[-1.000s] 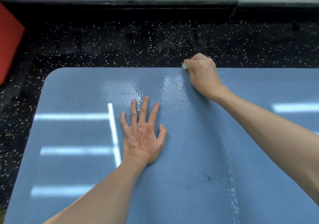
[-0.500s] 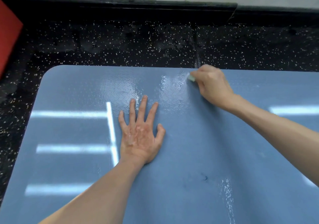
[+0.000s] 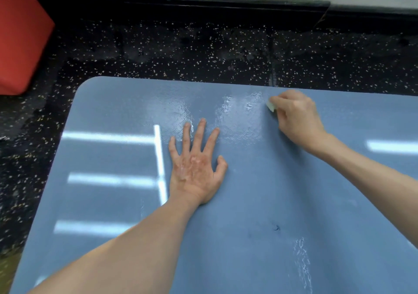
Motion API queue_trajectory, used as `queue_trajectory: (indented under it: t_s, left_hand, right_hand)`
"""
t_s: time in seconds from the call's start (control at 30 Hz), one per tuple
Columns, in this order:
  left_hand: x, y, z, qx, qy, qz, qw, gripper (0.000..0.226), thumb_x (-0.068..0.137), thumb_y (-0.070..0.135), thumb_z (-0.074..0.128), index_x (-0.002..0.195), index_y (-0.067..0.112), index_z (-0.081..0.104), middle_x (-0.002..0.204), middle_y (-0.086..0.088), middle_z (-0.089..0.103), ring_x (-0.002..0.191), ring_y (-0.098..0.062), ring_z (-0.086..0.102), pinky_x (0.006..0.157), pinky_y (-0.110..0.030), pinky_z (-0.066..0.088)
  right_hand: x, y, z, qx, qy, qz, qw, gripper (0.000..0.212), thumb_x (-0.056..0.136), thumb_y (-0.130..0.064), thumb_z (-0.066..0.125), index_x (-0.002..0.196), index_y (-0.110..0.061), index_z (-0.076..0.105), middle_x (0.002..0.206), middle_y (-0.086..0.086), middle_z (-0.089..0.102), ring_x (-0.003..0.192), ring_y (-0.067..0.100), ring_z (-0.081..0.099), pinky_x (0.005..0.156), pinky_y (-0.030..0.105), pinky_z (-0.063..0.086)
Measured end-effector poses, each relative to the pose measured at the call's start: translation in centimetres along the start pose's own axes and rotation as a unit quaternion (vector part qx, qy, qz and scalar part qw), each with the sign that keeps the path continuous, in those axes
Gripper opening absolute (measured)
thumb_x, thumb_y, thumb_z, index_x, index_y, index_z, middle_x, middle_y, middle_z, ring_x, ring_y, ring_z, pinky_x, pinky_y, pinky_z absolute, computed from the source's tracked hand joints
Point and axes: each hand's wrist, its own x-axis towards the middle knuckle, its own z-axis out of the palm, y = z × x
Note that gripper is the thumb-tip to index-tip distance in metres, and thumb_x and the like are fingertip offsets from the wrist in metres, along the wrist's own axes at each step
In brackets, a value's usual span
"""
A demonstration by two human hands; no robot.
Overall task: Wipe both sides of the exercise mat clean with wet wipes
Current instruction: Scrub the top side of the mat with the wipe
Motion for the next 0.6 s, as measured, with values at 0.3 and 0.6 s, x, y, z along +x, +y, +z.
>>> queue_trajectory:
  t_s: [0.3,0.6]
  left_hand:
    - [-0.3,-0.1,-0.2,0.002,-0.011,0.001,1.000,0.074,0.084,0.052,0.004,0.156,0.036,0.007,0.165,0.007,-0.010,0.150,-0.024,-0.015,0.119,-0.053,-0.009]
    - [-0.3,-0.1,-0.2,0.006,-0.012,0.002,1.000,0.063,0.098,0.047,0.025,0.157,0.034,0.004,0.165,0.005,-0.013,0.151,-0.026,-0.015,0.119,-0.055,-0.006]
  right_hand:
    - [1.6,-0.5,-1.2,0.019,-0.031,0.021,0.999,0.016,0.073,0.009,0.046,0.062,0.000,0.054,0.066,0.013,0.050,0.059,0.034,0.048,0.051,0.033,0.040]
    - [0.0,-2.4,-1.4,0.020,-0.050,0.057,0.997,0.013,0.072,0.004,0.044,0.061,0.000,0.049,0.068,0.014,0.048,0.059,0.036,0.047,0.051,0.039,0.041]
